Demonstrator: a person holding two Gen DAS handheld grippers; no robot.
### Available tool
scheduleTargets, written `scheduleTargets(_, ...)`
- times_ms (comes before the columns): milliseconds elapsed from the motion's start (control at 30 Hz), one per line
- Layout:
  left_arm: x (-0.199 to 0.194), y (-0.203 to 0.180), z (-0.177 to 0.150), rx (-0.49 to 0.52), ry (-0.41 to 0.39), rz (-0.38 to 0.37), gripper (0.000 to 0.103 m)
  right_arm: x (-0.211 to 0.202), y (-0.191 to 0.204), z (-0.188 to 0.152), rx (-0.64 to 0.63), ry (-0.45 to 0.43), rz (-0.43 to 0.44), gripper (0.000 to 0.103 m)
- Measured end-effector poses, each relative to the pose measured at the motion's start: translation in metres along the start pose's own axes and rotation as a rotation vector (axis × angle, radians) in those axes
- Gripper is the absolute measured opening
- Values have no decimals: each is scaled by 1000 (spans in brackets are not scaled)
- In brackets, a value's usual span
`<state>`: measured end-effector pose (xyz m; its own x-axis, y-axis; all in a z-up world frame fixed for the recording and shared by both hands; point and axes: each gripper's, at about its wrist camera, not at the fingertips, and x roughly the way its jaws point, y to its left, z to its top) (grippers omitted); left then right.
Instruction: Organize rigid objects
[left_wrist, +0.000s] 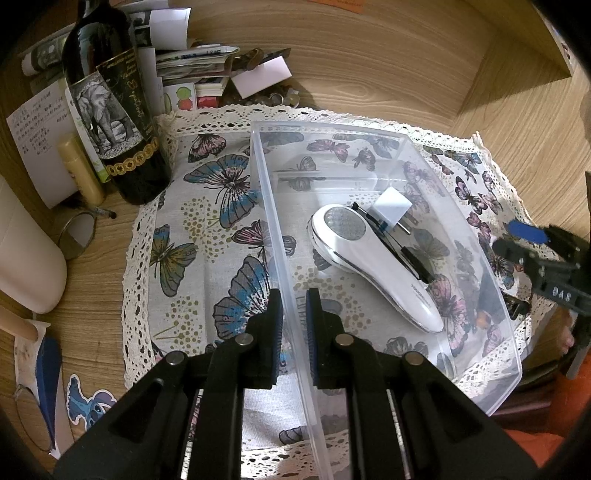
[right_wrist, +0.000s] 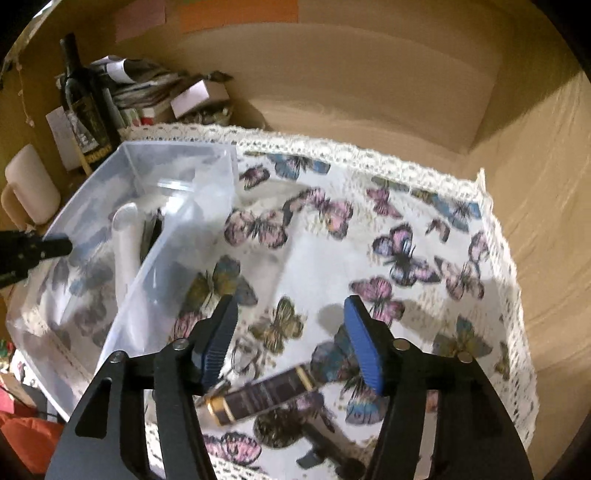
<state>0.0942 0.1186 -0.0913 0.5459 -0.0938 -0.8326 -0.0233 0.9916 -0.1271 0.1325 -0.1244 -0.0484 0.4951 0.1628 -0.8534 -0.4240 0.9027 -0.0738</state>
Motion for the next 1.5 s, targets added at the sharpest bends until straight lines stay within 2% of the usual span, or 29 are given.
scheduleTargets(267, -1, 0, -2, 4, -5, -6, 11, -10, -8, -38, 57, -2, -35, 60)
scheduleTargets(400, -1, 0, -3, 8, -9, -10, 11, -12, -27, -58, 144, 29, -48, 60)
scheduleTargets(500, -1, 1, -3, 7, -12, -14, 11, -14, -33, -69, 164, 49, -57, 60)
scheduleTargets(667, -2, 0, -5, 10, -18, -19, 12, -12, -31, -81, 134, 79, -61, 60)
scheduleTargets(733, -2, 0, -5, 11, -18, -17, 12, -9, -29, -83, 116, 89, -71, 54)
scheduleTargets(767, -2, 0, -5, 12, -18, -17, 12, -7, -29, -83, 113, 100, -72, 49)
scheduleTargets(800, -2, -1, -5, 12, -17, -17, 12, -4, -30, -83, 113, 113, -68, 40)
scheduleTargets(1100, -2, 0, -5, 8, -19, -19, 12, -3, -36, -73, 133, 61, -103, 38)
scheduleTargets(1500, -2, 0, -5, 7, -19, -22, 12, -24, -20, -15, 94, -109, -62, 38)
